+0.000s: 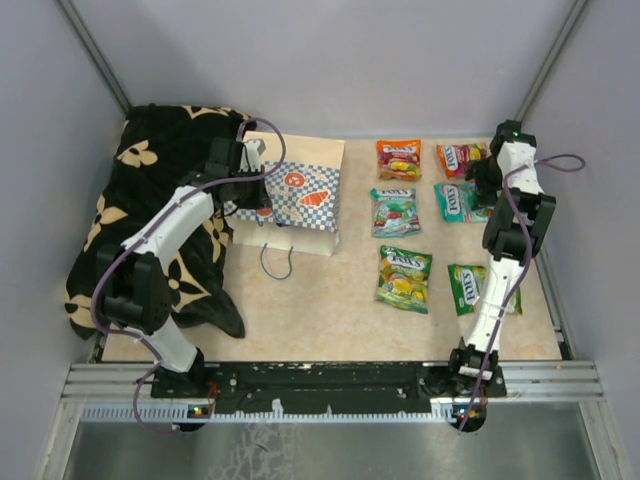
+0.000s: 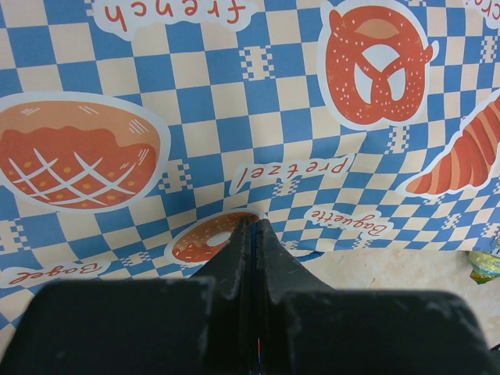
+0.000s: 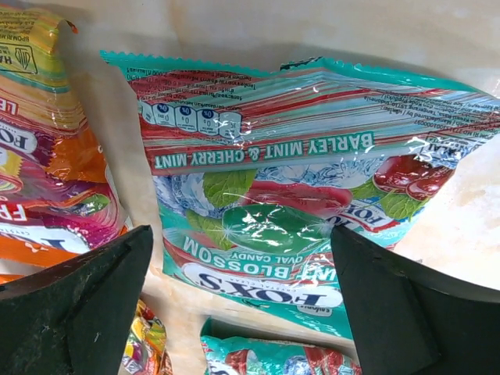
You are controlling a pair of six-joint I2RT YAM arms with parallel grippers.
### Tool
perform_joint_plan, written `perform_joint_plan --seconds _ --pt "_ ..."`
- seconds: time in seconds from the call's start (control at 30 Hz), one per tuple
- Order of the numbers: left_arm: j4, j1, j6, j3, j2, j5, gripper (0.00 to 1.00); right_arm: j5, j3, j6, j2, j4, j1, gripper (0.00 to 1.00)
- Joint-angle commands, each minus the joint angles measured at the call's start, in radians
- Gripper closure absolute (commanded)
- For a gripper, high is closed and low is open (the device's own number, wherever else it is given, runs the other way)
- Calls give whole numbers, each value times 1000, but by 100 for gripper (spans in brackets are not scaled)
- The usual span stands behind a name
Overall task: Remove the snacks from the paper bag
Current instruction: Adjust the snack at the center of the board.
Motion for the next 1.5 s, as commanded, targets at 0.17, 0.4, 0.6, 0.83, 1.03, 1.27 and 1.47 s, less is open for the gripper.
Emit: perform_joint_plan --seconds 0.17,0.4,0.6,0.83,1.03,1.27,1.47 --pt "1 -5 12 26 -30 -13 100 33 -319 3 -97 95 5 2" --pt "-1 -4 17 17 -48 -17 100 29 -472 -58 -138 147 -34 1" --pt "4 -4 17 22 -48 -10 100 57 -535 -96 -181 151 -70 1" --pt "4 -5 17 28 -51 -5 100 68 -666 -94 -279 180 -109 1" --pt "2 -5 14 35 -52 0 100 18 -643 -108 -295 202 -110 1" --pt "-43 -7 10 118 -52 6 100 -38 -464 -192 -420 243 -68 1" --pt "-68 -68 -2 171 -95 -44 100 -206 -732 -387 -805 640 74 1"
